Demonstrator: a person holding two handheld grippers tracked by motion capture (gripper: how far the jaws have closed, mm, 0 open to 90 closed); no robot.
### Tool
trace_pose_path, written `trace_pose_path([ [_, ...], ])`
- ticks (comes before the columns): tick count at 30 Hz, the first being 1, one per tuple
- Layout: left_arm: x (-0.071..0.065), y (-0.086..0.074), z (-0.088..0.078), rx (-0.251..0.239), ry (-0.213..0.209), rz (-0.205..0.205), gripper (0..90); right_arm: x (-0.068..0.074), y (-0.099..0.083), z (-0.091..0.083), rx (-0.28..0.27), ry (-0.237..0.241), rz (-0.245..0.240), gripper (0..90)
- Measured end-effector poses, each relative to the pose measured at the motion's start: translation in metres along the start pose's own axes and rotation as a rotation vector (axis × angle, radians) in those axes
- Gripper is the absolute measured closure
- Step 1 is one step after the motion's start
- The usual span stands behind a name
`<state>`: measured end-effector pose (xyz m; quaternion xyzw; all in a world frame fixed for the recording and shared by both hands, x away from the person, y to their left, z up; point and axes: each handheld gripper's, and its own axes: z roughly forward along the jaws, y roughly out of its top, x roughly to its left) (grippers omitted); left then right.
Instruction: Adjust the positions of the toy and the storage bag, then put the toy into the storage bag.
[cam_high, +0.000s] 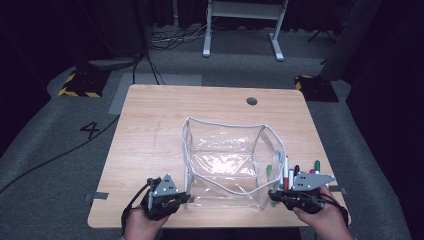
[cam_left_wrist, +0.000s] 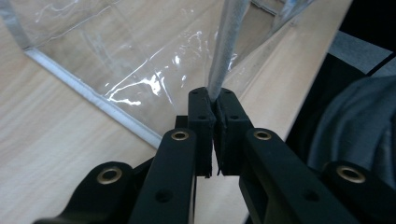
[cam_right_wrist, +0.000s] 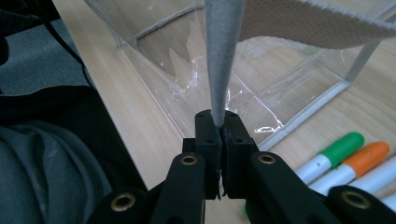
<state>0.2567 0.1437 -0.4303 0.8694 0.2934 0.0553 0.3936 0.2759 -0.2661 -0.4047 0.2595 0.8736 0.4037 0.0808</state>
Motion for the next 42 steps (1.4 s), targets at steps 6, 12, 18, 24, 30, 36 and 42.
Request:
trace_pose_path([
  [6,-0.012,-0.003,0.003,-0.009,-0.064,0.006,85.5,0.007,-0.014,-0.015,0.000,0.013,0.018,87.3],
  [12,-0.021,-0.004,0.004,0.029,-0.084,0.019,82.2,0.011,-0.023,-0.024,-0.004,0.020,0.028,87.1],
  [18,-0.013,-0.006,-0.009,0.018,-0.046,-0.025,53.3,0.010,-0.025,-0.027,-0.018,0.034,0.058,76.5],
  [24,0.005,-0.010,-0.021,0.021,0.016,-0.034,35.1,0.005,-0.027,-0.036,-0.026,0.032,0.051,57.8],
  [30,0.027,-0.012,-0.019,0.018,0.094,-0.061,34.4,-0.001,-0.031,-0.051,-0.020,-0.001,0.065,54.7],
  [36,0.052,-0.022,0.000,0.041,0.154,-0.080,34.4,-0.017,-0.036,-0.068,-0.041,-0.080,0.109,52.5],
  [42,0.073,-0.028,0.013,0.080,0.220,-0.103,32.5,-0.044,-0.049,-0.081,-0.048,-0.197,0.162,49.6],
])
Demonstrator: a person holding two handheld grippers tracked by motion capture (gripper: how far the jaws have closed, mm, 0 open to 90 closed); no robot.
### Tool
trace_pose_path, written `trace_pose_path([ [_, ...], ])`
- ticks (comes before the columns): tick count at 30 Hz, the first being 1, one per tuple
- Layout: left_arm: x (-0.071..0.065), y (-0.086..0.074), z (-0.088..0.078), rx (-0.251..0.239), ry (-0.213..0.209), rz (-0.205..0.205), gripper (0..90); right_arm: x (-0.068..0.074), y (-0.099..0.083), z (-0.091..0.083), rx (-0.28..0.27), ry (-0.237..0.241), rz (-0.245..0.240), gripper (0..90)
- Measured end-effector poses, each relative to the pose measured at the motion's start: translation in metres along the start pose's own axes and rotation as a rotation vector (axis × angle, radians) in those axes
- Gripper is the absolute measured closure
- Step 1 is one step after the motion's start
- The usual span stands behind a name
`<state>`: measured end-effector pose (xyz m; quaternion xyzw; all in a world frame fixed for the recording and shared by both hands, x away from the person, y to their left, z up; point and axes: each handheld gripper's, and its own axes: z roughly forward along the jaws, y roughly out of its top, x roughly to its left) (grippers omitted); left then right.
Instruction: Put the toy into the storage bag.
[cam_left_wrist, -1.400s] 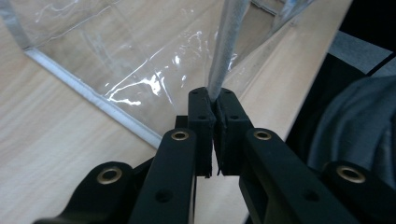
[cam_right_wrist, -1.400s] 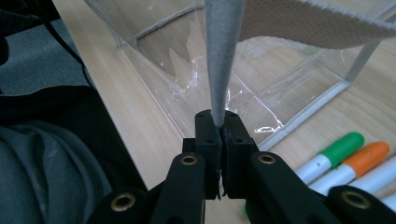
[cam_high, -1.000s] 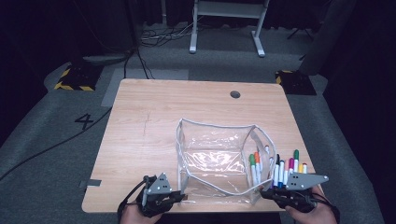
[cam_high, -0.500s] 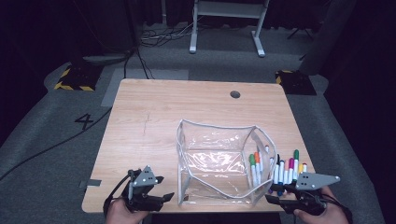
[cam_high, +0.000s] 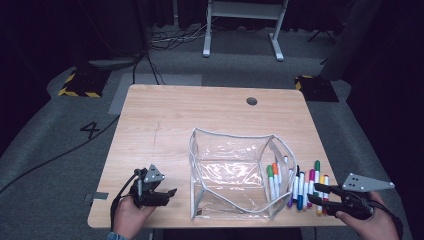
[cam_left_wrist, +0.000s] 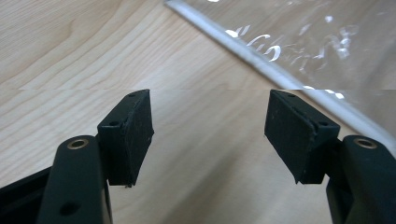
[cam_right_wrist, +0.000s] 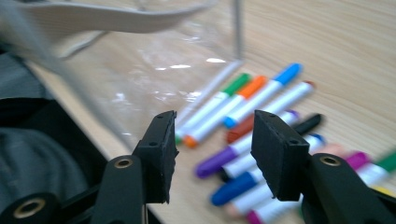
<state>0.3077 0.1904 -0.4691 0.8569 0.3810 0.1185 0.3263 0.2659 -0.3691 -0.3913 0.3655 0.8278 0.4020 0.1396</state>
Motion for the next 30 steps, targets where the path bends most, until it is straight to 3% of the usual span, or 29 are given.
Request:
trace_pose_path([
  [1,0.003,0.000,0.002,0.003,0.008,0.002,32.4,-0.007,-0.003,0.000,0.005,-0.051,-0.006,48.6],
  [3,0.008,0.000,0.005,0.009,0.020,-0.008,32.3,-0.017,-0.008,0.001,0.023,-0.110,0.007,48.1],
  [9,0.015,-0.001,0.015,0.017,0.070,0.003,32.1,-0.053,-0.027,0.004,0.065,-0.198,0.131,48.2],
  [14,0.019,-0.009,0.023,0.032,0.068,-0.012,31.6,-0.078,-0.042,0.007,0.143,-0.272,0.191,49.7],
  [19,0.023,-0.013,0.024,-0.005,0.061,-0.024,30.3,-0.091,-0.055,0.019,0.207,-0.283,0.226,49.6],
  [24,0.023,-0.016,0.025,-0.036,0.059,-0.024,28.9,-0.090,-0.063,0.028,0.220,-0.259,0.251,48.5],
  [30,0.024,-0.020,0.026,-0.068,0.051,-0.021,28.2,-0.088,-0.065,0.034,0.238,-0.273,0.226,47.6],
])
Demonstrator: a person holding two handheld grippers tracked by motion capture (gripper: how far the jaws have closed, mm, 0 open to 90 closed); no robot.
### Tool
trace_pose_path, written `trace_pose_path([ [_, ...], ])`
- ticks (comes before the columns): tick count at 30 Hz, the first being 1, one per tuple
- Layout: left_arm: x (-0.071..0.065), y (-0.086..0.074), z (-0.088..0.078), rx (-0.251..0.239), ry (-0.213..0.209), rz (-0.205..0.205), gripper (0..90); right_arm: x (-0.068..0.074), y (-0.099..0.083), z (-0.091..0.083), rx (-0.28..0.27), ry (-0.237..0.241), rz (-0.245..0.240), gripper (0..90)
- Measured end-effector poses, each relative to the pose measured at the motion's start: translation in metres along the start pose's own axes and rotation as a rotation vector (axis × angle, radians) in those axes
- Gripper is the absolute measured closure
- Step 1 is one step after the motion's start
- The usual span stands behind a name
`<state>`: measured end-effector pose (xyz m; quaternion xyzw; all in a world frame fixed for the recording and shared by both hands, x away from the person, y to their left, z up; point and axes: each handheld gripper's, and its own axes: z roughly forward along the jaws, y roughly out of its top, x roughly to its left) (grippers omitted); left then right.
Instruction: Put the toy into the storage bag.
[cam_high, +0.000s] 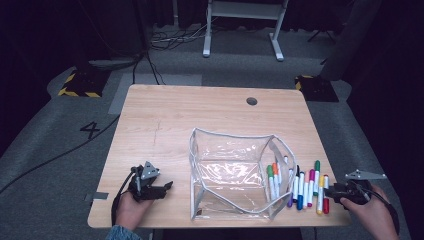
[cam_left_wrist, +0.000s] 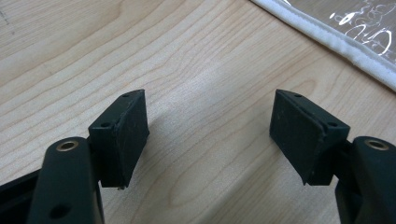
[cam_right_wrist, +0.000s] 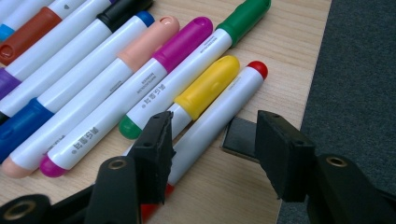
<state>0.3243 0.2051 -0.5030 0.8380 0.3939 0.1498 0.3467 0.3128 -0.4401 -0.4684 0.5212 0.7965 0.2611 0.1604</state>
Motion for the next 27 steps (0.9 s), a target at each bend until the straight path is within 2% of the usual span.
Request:
trace_pose_path([
  [4,0.000,0.000,0.000,0.000,0.000,0.000,28.1,0.000,-0.002,0.001,0.012,-0.018,-0.014,48.2],
  [9,0.000,0.000,0.000,-0.001,0.000,-0.001,28.1,-0.002,-0.007,-0.001,0.018,-0.034,-0.003,51.4],
  [16,0.000,0.000,0.000,-0.001,0.000,-0.001,28.1,-0.009,-0.008,0.000,0.080,-0.080,0.029,66.3],
  [20,0.000,0.000,0.000,0.000,0.000,0.002,28.1,-0.011,-0.007,-0.001,0.100,-0.069,0.045,76.4],
  [24,0.000,0.000,0.000,-0.003,-0.002,0.001,28.0,-0.012,-0.006,-0.002,0.113,-0.062,0.064,76.8],
  [27,0.001,0.000,0.001,-0.001,-0.002,0.005,28.0,-0.013,-0.005,-0.006,0.081,-0.053,0.073,76.8],
])
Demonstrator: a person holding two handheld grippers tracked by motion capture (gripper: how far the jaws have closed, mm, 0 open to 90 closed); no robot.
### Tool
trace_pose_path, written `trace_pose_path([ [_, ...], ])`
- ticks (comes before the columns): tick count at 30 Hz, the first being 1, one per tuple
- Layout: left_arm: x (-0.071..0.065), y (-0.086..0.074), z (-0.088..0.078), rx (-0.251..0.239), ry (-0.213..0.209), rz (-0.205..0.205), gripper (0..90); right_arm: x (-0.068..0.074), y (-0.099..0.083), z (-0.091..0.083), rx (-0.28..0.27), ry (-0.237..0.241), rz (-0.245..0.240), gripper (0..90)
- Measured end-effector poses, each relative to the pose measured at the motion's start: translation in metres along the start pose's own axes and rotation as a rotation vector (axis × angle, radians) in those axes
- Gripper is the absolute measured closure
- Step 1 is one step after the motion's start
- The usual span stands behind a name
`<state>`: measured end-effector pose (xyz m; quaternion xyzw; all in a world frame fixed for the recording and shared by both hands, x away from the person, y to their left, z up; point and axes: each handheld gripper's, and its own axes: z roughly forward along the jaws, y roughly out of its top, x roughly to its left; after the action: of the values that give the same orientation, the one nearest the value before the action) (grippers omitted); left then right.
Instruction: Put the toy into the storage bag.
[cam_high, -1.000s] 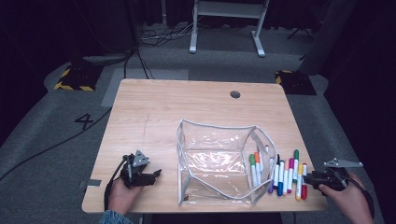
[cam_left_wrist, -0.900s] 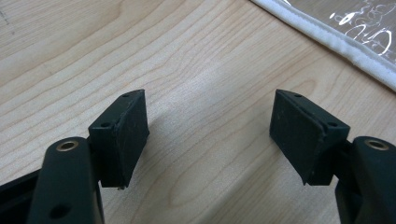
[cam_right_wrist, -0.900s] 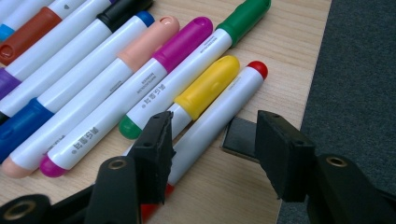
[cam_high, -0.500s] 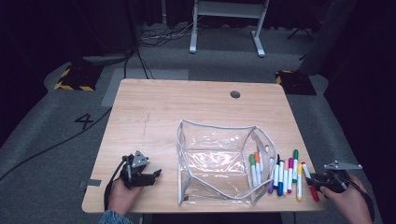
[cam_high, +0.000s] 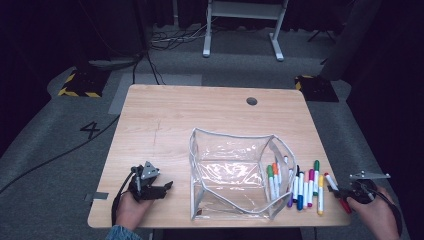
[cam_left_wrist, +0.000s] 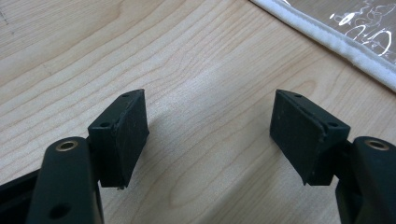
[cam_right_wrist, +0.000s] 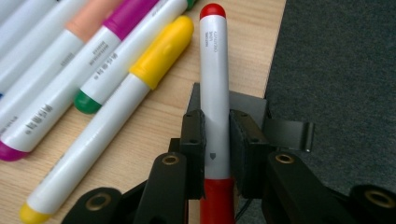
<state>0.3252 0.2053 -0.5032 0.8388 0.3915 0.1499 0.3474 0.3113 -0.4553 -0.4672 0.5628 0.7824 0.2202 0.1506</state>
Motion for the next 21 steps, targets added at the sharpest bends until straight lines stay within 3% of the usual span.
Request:
trace_pose_path([
  [5,0.002,0.001,0.001,0.003,-0.010,0.004,27.3,0.000,0.007,-0.014,-0.045,0.027,0.000,76.8],
  [7,0.003,0.002,0.002,0.016,0.010,-0.014,20.4,0.001,0.011,-0.021,-0.061,0.044,-0.002,76.8],
  [19,0.004,0.003,0.003,0.026,0.017,-0.007,14.2,0.013,0.040,-0.059,-0.126,0.105,-0.086,76.8],
  [21,0.004,0.003,0.004,0.024,0.009,-0.020,14.1,0.016,0.044,-0.064,-0.131,0.118,-0.095,76.8],
])
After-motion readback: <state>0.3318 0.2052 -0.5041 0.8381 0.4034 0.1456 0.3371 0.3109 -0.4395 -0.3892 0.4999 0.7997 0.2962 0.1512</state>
